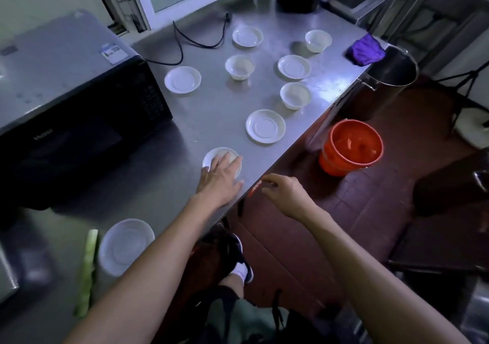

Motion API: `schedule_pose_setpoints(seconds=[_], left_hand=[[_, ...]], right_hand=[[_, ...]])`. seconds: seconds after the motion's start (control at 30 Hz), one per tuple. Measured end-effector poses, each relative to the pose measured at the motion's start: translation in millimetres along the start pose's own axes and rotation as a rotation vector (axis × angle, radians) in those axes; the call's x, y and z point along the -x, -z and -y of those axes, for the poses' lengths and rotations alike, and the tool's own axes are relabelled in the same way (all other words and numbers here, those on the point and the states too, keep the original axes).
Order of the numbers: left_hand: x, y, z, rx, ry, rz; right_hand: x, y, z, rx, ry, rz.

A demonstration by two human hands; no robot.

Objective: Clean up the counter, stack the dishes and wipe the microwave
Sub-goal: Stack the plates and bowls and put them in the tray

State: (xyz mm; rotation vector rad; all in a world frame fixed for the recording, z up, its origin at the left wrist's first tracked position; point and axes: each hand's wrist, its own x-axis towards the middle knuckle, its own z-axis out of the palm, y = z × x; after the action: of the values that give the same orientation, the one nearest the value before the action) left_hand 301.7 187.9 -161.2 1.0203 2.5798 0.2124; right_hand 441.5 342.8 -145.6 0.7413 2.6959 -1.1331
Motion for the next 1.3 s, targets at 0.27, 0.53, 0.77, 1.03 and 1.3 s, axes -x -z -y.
schedule_pose_setpoints(seconds=[0.27, 0.53, 0.77, 1.03, 1.3], left_hand=[[-52, -20, 22, -0.123, 0.018, 0.161], [-71, -11, 31, -0.075, 0.026, 0.143], [-112, 17, 20, -0.036, 0.038, 0.038], [-194, 53, -22, -0.032, 0.044, -0.036], [-267, 60, -64, -0.090, 0.081, 0.048]], right_hand=[[-60, -8, 1, -0.011, -0.039, 0.086], [-99, 3, 7, 0.008, -0.038, 0.121], [-141, 43, -4, 0.019, -0.040, 0.031], [-227, 102, -41, 0.257, 0.019, -0.042], [-309, 139, -85, 0.459, 0.060, 0.029]])
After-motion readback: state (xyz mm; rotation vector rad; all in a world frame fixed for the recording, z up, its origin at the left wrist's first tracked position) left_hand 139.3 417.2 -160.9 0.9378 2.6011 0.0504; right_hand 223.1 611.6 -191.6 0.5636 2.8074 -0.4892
